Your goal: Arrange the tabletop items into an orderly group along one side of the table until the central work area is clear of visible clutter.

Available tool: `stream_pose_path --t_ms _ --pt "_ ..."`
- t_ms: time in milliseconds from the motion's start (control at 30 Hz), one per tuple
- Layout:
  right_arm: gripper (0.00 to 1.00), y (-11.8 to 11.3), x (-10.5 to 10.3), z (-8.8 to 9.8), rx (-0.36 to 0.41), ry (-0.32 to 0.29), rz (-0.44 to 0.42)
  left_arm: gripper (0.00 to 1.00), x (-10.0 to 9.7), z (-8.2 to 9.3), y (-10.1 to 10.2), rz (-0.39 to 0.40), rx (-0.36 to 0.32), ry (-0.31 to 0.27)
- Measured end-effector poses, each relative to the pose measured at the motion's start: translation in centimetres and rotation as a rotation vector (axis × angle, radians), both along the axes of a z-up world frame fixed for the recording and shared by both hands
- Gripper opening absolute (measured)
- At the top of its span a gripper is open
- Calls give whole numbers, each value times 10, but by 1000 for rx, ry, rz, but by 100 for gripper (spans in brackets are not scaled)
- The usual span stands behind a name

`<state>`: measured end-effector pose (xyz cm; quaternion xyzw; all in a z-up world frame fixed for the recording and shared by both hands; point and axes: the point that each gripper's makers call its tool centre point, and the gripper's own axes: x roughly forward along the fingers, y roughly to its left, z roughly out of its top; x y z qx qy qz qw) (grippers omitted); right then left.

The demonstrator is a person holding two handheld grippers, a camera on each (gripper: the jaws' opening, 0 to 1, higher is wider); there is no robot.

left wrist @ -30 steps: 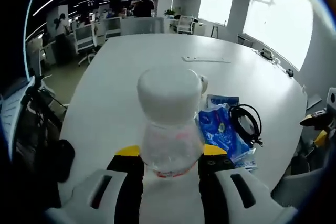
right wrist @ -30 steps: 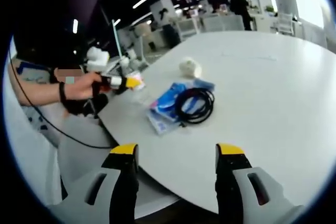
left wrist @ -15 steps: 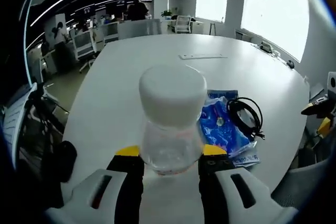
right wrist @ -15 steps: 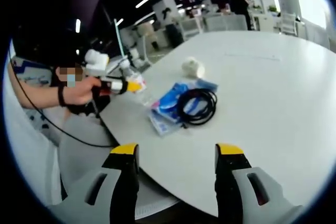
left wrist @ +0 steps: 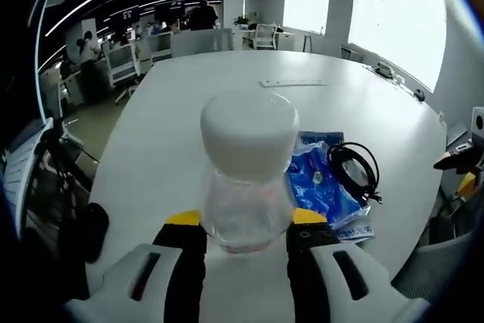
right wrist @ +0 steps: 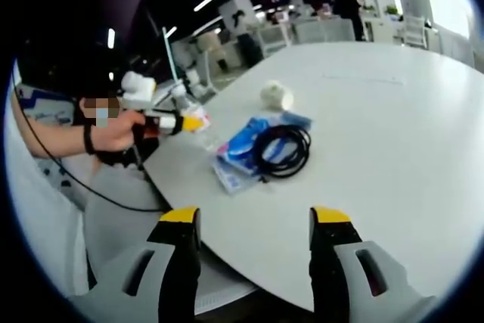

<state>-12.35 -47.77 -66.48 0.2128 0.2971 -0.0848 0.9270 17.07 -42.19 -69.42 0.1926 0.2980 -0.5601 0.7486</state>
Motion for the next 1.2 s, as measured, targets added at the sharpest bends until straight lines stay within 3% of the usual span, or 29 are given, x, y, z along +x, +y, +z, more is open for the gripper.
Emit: stream_pose_path --t_ms 333,500,1200 --pt "55 0 -2 -3 10 10 -11 39 4 2 -9 12 -29 2" --pt "54 -2 -4 -4 11 12 -22 39 10 5 -12 48 -57 31" --pt "54 -3 -3 -7 23 36 -29 38 41 10 -35 56 -68 19"
